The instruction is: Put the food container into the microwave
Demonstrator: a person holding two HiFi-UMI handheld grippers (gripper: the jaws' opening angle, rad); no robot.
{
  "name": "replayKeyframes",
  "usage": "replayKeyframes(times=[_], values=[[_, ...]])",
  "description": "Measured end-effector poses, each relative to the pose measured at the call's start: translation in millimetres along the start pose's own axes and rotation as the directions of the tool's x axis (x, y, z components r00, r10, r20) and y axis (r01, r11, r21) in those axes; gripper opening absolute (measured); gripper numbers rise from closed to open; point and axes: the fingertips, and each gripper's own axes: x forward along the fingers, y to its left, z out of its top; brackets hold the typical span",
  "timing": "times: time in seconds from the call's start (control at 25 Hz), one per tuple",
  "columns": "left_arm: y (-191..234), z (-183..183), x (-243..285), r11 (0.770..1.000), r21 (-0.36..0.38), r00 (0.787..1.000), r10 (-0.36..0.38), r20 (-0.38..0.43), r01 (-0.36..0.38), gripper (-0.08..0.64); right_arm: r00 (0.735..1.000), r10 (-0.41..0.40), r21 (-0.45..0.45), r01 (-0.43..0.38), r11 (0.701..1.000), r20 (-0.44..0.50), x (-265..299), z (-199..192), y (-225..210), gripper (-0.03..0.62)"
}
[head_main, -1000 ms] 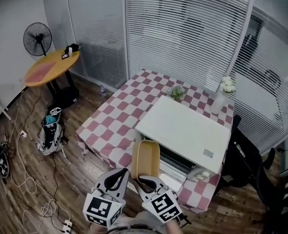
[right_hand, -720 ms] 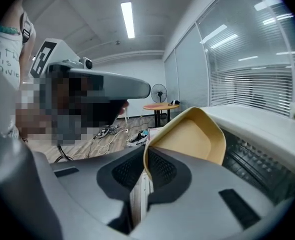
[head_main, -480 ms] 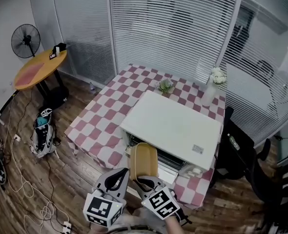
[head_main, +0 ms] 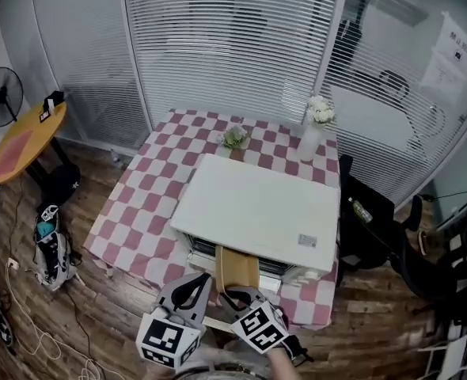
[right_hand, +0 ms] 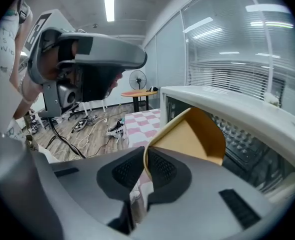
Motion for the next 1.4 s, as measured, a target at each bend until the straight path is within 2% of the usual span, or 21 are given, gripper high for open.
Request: replayKeyframes(times=[0.24,0.64,1.04,1.4], values=[[20,14,25,0.992,0.044,0.993,-0.116,-0.002,0.116,0.014,0.993,-0.109,0.057,0.112,0.992,-0.050,15,4,-28,0.015],[41,13,52,0.964,0.063,0.966,-0.257,-0.032,0.259,0.014,0.974,-0.207,0.135,0.219,0.966,-0.093,41,8,-52,0.015],[62,11,55,0.947,0.070,0.949,-0.313,-0.037,0.315,0.014,0.933,-0.323,0.119,0.343,0.932,-0.162,61,0,-84,0.015],[81,6,54,0.944,0.073,0.946,-0.320,-0.052,0.323,0.014,0.890,-0.416,0.044,0.431,0.901,-0.186,83,-4,-113,0.015]])
